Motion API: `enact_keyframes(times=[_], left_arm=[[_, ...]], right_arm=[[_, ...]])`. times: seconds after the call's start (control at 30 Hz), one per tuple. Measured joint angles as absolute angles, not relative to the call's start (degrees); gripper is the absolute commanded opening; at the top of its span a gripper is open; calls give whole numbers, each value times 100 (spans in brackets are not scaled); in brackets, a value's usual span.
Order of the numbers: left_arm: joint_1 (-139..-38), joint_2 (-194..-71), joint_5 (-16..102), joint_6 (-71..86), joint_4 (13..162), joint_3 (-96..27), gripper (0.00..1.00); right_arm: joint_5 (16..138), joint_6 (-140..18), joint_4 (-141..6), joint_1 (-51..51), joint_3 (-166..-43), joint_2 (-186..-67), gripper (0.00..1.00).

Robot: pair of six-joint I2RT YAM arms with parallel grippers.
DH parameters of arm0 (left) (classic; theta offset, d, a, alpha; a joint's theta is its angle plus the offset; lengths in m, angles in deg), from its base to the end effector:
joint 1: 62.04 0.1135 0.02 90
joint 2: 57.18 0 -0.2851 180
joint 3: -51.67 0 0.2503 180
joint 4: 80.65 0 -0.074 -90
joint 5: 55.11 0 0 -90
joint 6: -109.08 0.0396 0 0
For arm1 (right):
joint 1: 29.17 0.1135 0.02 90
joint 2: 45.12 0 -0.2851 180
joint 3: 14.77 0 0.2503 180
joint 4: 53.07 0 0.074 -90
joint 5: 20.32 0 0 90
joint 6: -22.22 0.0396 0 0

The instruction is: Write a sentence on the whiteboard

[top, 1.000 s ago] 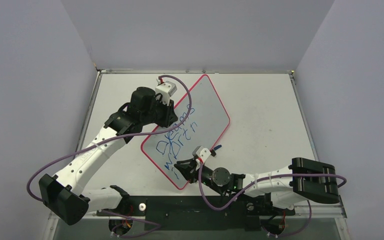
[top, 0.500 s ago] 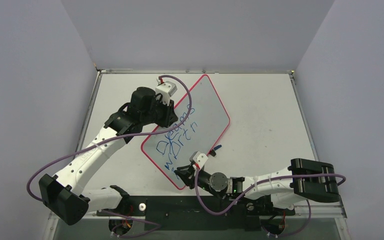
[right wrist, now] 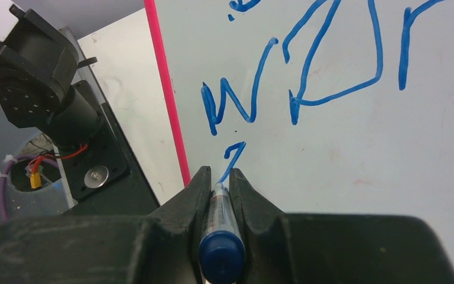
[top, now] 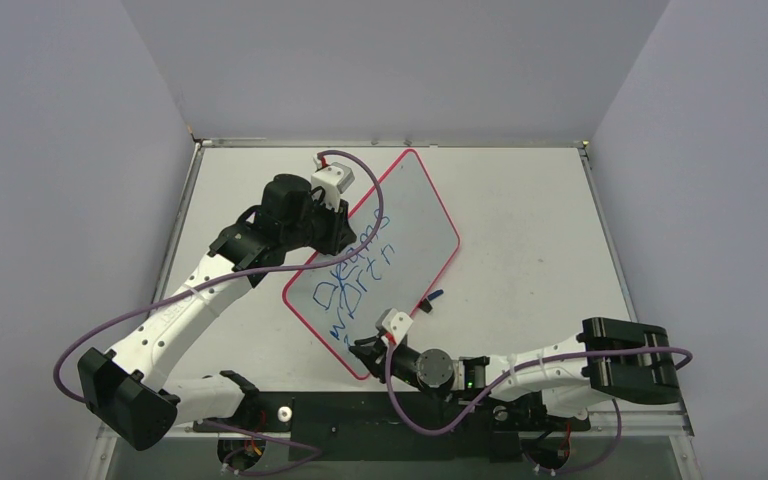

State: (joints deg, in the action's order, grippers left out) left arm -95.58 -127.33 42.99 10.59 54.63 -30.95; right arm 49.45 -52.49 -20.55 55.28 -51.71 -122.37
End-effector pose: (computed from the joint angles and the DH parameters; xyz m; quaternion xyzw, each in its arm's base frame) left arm 0.2164 -0.1501 0.3753 0.2227 0.8453 -0.2305 0.4275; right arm 0.0386 0.2555 0.2146 -0.3259 0.6763 0.4096 0.5183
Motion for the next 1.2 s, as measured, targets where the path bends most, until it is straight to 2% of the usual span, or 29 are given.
enact_keyframes(times=[0.53,1.2], left_arm=[[-9560,-12733,4303,1052,5461,-3095,0],[-9562,-12726,4303,1050,5461,-3095,0]], right_arm=[[4604,-5749,-2417,5469,-5179,-11612,0],[4798,-5905,-2262,5104,-5306,-11900,0]])
